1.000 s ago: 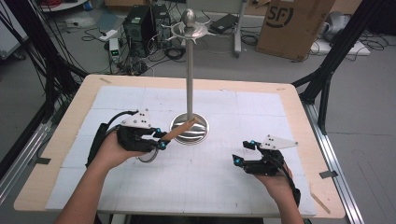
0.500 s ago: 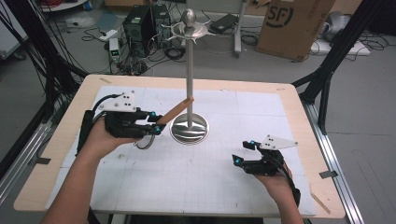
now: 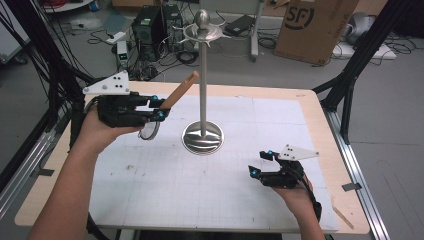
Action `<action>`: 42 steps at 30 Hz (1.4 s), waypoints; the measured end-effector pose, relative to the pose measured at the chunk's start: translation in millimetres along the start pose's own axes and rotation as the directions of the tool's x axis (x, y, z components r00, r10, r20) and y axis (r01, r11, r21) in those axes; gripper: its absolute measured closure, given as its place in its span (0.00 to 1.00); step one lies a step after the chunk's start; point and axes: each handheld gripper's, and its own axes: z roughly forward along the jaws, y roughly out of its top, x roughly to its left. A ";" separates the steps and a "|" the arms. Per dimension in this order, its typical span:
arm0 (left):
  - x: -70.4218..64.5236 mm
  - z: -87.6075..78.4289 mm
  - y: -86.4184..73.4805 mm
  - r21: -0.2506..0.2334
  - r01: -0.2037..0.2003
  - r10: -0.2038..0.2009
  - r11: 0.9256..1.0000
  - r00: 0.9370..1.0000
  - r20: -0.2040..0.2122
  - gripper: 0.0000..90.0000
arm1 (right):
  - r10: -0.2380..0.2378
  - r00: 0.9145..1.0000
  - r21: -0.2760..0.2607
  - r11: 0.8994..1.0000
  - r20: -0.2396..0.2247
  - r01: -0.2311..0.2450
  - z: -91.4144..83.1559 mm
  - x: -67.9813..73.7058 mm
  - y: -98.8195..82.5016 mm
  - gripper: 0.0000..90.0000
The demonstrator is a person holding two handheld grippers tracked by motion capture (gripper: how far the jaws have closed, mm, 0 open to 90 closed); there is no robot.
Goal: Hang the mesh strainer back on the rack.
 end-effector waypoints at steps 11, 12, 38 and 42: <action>11.6 -8.5 16.7 -0.018 0.004 -0.005 1.000 1.000 -0.026 0.76 | 0.001 1.000 -0.001 1.000 0.003 -0.001 -0.7 -0.8 0.0 0.31; 12.7 -9.0 18.1 -0.014 0.002 -0.002 1.000 1.000 -0.028 0.76 | 0.000 1.000 -0.001 1.000 0.002 0.000 -0.4 -0.8 0.0 0.31; 36.0 -21.6 39.6 -0.008 0.010 -0.011 1.000 0.993 -0.120 0.76 | 0.001 1.000 -0.002 1.000 0.003 -0.001 -0.9 -0.4 0.2 0.31; 37.4 -16.1 39.5 -0.006 0.012 -0.013 1.000 0.993 -0.121 0.76 | 0.001 1.000 -0.002 1.000 0.003 -0.001 -1.1 -0.5 0.2 0.31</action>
